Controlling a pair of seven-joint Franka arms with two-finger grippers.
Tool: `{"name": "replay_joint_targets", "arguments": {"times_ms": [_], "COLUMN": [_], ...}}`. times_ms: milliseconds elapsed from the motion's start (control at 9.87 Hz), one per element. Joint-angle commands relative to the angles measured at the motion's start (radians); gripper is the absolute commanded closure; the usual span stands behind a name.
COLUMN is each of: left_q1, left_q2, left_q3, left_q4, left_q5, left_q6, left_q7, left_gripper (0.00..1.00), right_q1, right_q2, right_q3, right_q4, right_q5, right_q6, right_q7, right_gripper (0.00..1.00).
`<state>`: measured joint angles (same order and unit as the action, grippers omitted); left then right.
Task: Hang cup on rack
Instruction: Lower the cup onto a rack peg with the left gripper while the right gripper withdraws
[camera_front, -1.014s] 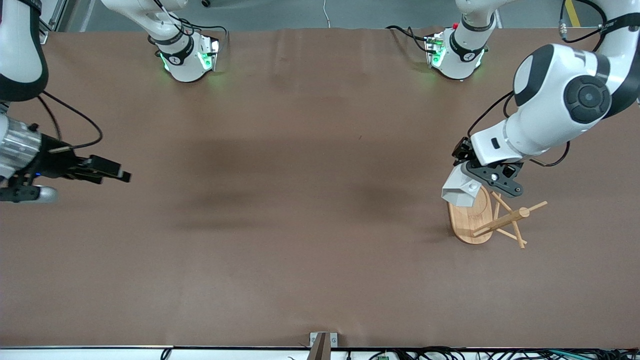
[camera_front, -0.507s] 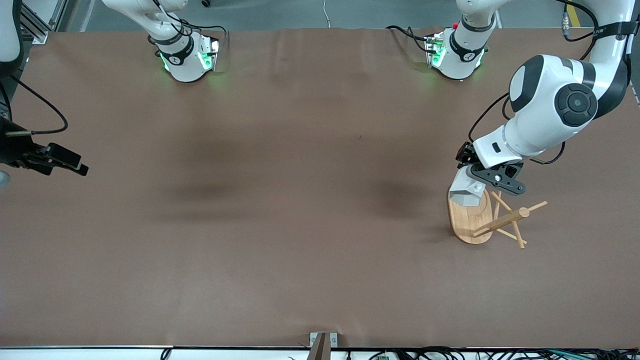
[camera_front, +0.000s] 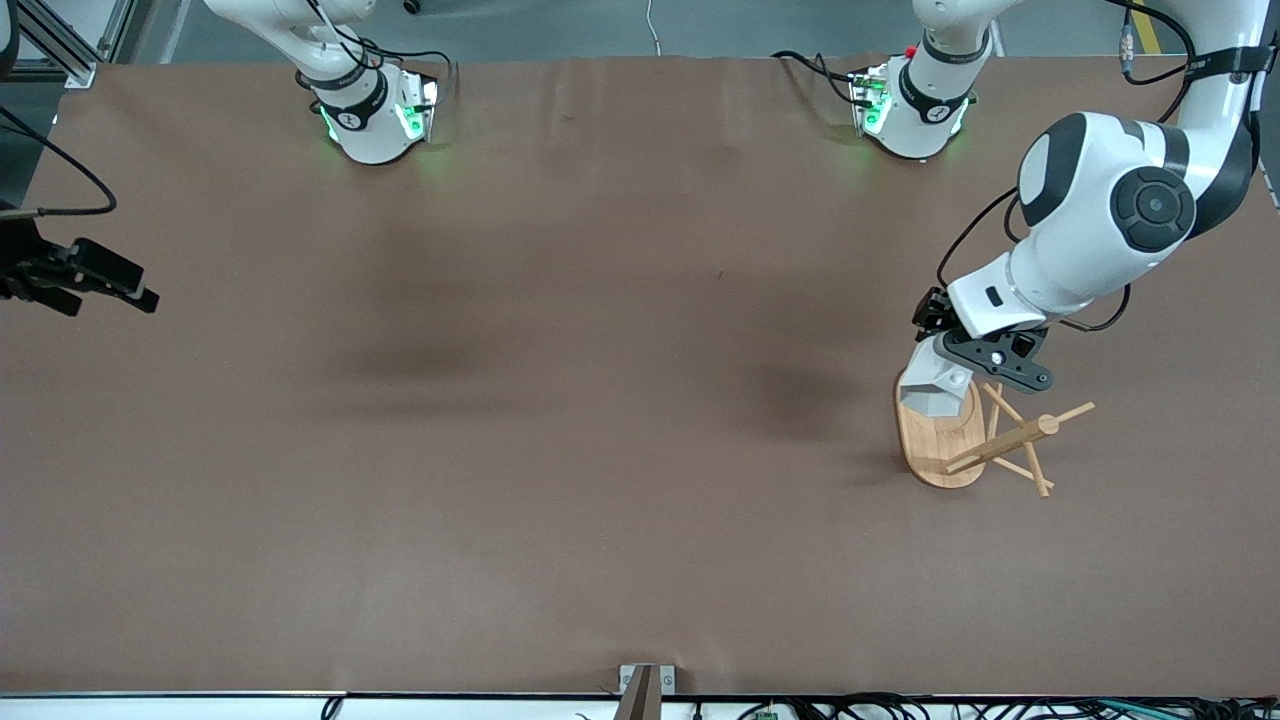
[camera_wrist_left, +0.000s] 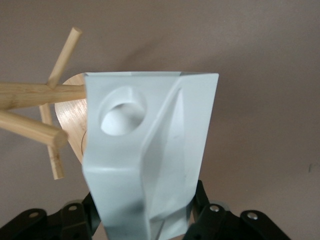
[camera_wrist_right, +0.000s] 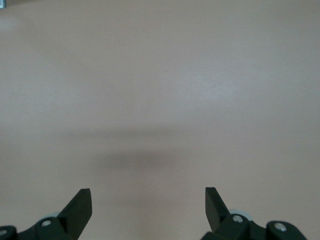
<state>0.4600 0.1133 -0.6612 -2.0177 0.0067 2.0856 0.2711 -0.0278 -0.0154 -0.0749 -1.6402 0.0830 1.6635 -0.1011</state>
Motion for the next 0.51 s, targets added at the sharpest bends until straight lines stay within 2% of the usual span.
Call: {"name": "replay_joint_targets", "arguments": {"times_ms": [0,405], "left_q1": [0.025,0.04], "left_q2": [0.029,0.08], "left_q3": [-0.009,-0.006], "left_q4": [-0.022,0.02], "left_q5": [0.015,0.015], "left_q6": [0.025,0.027], "left_q7": [0.046,0.098], "left_gripper": [0.95,0.95], "right_q1": [-0.007,-0.014], "right_q2": [-0.037,-0.018], "right_q3": [0.015,0.015], "right_q4": [-0.012,0.102], "right_q5": [-0.058,-0.052], "right_q6": [-0.036,-0.068], "right_q7": [-0.019,-0.016], "right_gripper": [0.0,0.0]}}
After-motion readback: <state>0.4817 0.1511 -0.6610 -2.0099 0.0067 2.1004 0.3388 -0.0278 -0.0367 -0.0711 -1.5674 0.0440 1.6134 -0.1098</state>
